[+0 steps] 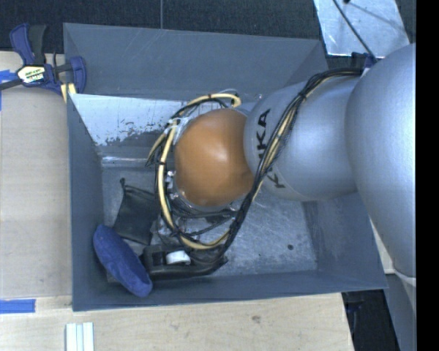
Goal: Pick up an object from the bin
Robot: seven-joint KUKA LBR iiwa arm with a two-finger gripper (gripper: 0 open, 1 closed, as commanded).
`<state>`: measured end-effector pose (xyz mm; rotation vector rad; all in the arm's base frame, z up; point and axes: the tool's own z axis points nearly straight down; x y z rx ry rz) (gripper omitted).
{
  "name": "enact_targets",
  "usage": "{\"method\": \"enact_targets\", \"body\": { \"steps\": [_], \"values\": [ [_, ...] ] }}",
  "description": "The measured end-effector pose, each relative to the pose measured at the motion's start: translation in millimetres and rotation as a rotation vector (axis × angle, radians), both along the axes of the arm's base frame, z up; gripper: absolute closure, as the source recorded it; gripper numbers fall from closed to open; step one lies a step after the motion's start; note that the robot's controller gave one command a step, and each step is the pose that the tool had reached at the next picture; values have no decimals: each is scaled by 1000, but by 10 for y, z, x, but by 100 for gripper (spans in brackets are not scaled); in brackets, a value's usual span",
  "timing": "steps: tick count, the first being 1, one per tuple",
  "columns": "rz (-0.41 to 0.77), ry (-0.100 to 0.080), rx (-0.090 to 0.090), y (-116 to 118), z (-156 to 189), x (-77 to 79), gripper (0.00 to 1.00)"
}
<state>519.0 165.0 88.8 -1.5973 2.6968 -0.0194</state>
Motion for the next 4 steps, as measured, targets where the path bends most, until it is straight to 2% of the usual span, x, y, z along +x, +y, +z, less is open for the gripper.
{"method": "enact_targets", "body": {
  "steps": [1, 2, 3, 4],
  "values": [
    [3, -8, 15, 68, 5, 0, 0],
    [0, -1, 4, 17, -6, -4, 100],
    [2, -8, 15, 68, 4, -1, 0],
    [-63, 7, 10, 103, -189, 518, 0]
  ]
}}
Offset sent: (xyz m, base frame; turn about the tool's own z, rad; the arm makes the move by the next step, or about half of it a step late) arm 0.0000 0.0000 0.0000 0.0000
